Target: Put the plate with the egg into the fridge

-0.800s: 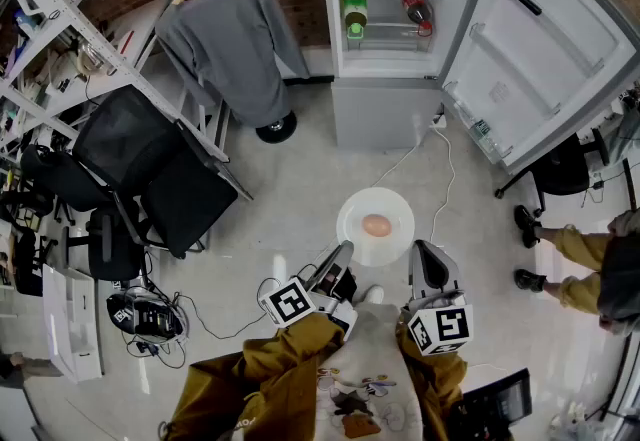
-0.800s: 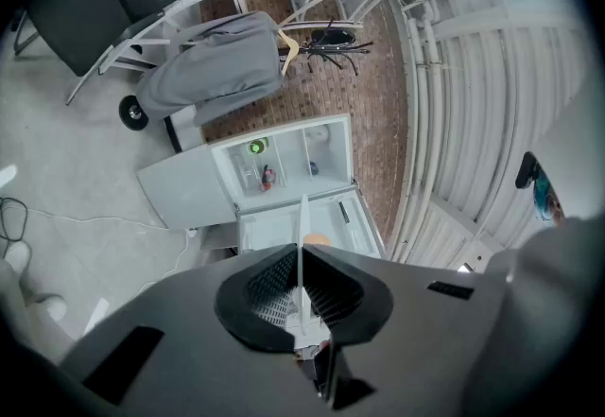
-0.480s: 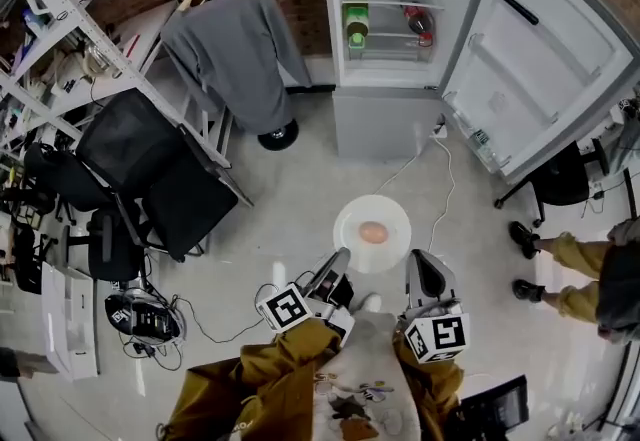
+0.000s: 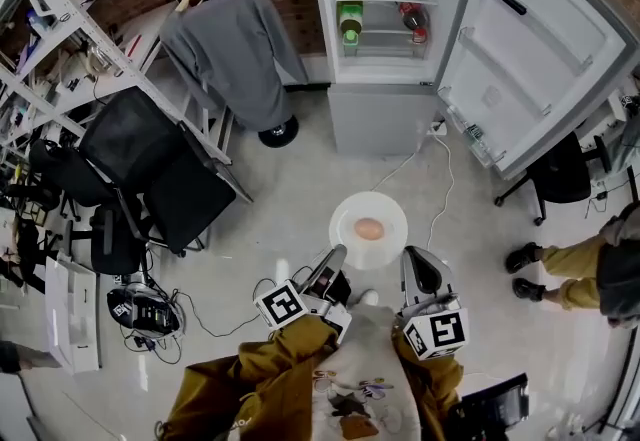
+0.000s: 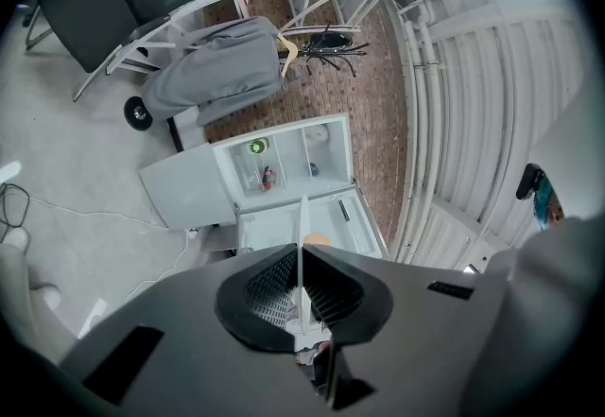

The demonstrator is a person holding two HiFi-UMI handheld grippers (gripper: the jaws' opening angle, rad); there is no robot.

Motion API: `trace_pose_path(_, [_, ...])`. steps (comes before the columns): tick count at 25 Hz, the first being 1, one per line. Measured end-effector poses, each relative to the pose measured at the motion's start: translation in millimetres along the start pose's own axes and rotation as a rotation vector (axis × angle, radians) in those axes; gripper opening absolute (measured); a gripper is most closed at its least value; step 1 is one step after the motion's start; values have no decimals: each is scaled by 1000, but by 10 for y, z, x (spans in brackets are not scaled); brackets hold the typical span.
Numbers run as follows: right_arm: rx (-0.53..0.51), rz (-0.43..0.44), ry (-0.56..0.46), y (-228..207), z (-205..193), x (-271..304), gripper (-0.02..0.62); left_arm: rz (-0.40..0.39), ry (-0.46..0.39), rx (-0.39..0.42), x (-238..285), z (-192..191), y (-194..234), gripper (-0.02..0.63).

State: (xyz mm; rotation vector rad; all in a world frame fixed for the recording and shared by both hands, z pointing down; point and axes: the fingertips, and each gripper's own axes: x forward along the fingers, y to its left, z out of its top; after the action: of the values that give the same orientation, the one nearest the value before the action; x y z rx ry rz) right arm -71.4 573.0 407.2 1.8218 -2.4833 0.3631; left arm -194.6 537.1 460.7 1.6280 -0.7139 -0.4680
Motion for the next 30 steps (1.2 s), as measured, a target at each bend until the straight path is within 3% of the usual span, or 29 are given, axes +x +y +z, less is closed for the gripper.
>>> trace_pose_path(6, [-36, 32, -5, -175, 20, -11, 5, -29, -43, -17, 134, -152, -46, 20])
trace_pose_path(21, [-12, 2, -10, -530, -15, -156, 5, -27, -33, -49, 352, -438, -33, 20])
trace_pose_path(26, [6, -17, -1, -617, -55, -65, 5, -13, -55, -32, 407, -274, 56, 20])
trace_pose_path(30, [16, -27, 8, -669, -80, 101, 5, -17, -88, -65, 503, -63, 138, 20])
